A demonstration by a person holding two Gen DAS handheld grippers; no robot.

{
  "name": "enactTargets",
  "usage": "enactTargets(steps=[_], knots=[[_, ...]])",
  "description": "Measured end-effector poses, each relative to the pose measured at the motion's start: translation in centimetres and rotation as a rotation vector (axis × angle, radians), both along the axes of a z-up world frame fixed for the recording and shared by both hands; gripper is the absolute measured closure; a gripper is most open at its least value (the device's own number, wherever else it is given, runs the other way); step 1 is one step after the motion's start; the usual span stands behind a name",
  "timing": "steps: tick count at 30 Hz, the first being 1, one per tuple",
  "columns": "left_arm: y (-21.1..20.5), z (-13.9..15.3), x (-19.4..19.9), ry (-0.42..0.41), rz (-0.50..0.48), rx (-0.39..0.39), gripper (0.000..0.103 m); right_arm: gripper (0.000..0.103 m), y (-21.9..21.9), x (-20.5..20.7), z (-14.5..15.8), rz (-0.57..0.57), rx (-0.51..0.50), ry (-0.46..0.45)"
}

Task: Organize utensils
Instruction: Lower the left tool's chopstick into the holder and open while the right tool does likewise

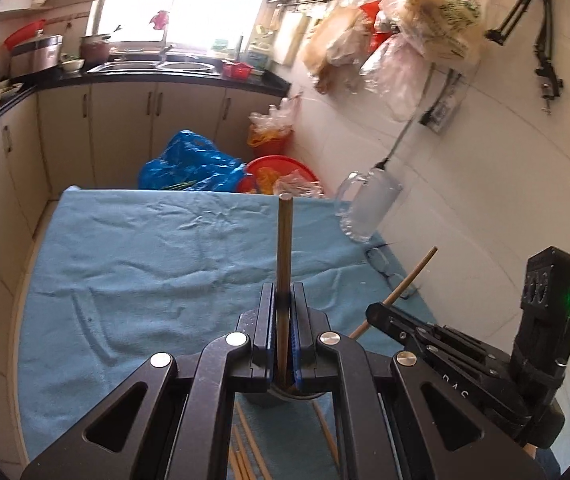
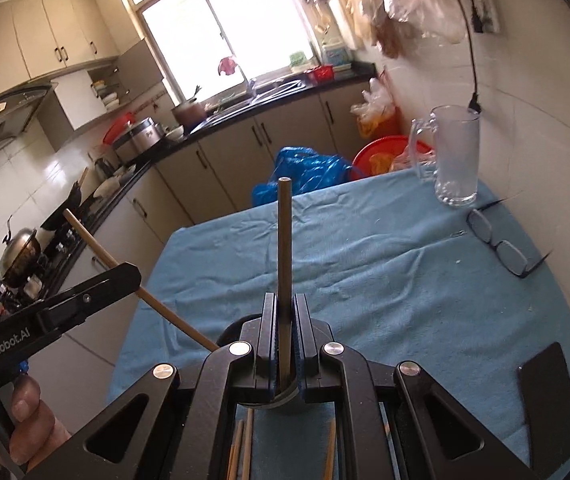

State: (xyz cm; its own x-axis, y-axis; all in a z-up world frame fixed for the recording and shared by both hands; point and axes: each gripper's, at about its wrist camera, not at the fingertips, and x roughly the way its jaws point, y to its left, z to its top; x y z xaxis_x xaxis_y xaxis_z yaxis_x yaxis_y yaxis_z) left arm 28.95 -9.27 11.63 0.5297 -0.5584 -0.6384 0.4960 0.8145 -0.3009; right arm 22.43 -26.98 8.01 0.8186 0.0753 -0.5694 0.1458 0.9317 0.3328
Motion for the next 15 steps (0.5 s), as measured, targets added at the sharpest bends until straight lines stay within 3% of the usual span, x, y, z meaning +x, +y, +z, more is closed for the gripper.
enactTargets(steps=[6,8,11,15], knots=[[-0.6,-0.3,0.3,0.021,0.067,0.035,0.096,0.092,-0.3,1.6,-0.5,0.047,-0.001,-0.004],[-1.1,-0.2,0.5,0.025,0.084,0.055,0.096,0.079,-1.0,1.6,-0.5,0.062,0.023,-0.012],[-1.5,0.0,0.4,0.036,0.101,0.065,0.094,0.076,-2.3,0.2,-0.1,0.08,0.059,-0.049],[-1.5,0.9,-0.8,0.018,0.146,0.076,0.083,0.076,-4.2,-2.9,0.4,0.095,0.076,-0.09]])
